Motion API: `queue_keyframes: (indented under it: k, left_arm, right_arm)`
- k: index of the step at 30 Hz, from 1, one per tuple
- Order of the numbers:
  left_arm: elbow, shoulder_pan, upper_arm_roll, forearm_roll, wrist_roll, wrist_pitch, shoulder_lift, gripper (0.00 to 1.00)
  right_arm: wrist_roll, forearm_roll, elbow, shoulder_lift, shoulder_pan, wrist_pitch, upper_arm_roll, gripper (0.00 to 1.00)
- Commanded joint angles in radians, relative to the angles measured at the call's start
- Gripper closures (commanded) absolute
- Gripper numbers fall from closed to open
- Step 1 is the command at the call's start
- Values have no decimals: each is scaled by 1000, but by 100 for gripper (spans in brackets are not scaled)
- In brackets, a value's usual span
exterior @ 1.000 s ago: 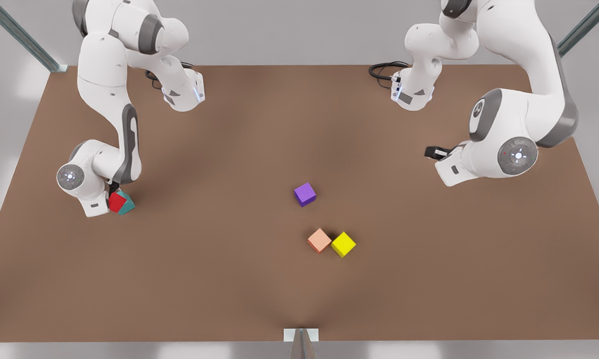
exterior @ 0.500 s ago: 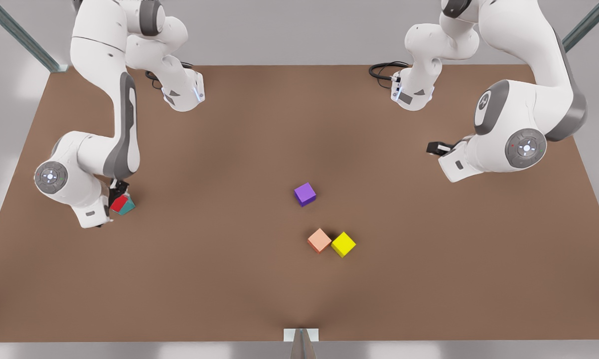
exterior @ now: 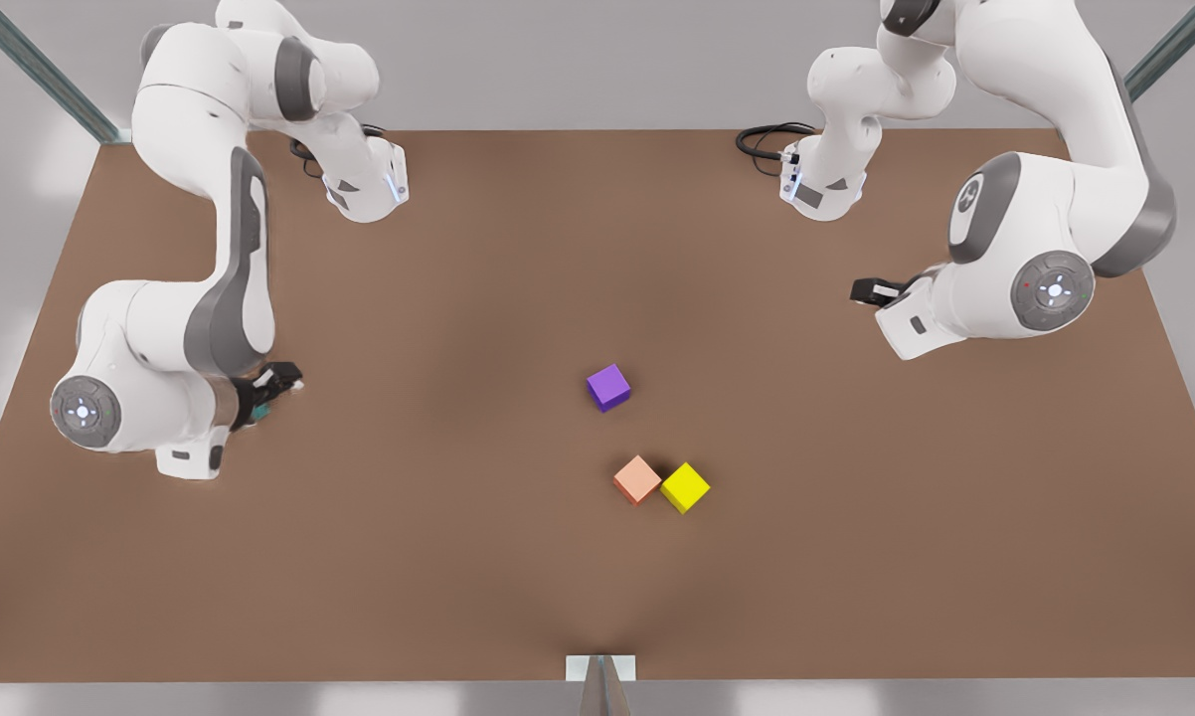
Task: Pick up red wooden cube and pass to hand red wooden cube and place in blue wooden cube
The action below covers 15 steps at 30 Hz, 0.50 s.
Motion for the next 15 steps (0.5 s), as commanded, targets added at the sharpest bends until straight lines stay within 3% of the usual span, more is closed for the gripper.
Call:
queue_keyframes:
  k: [1, 4, 8, 15]
  left_arm:
    - [0, -1, -1, -7, -23, -6, -1, 0]
    - [-1, 0, -1, -7, -23, -6, -1, 0]
    - [0, -3, -1, -9, -23, -18, -1, 0]
    - [8, -6, -17, -6, -26, -34, -1, 0]
  right_arm:
    - [782, -145, -24, -74, -75, -116, 113, 0]
    - [779, -151, -119, -194, -183, 16, 202, 0]
    - [781, -180, -210, -355, -238, -9, 274, 0]
    - [781, -174, -221, -376, -249, 2, 272, 0]
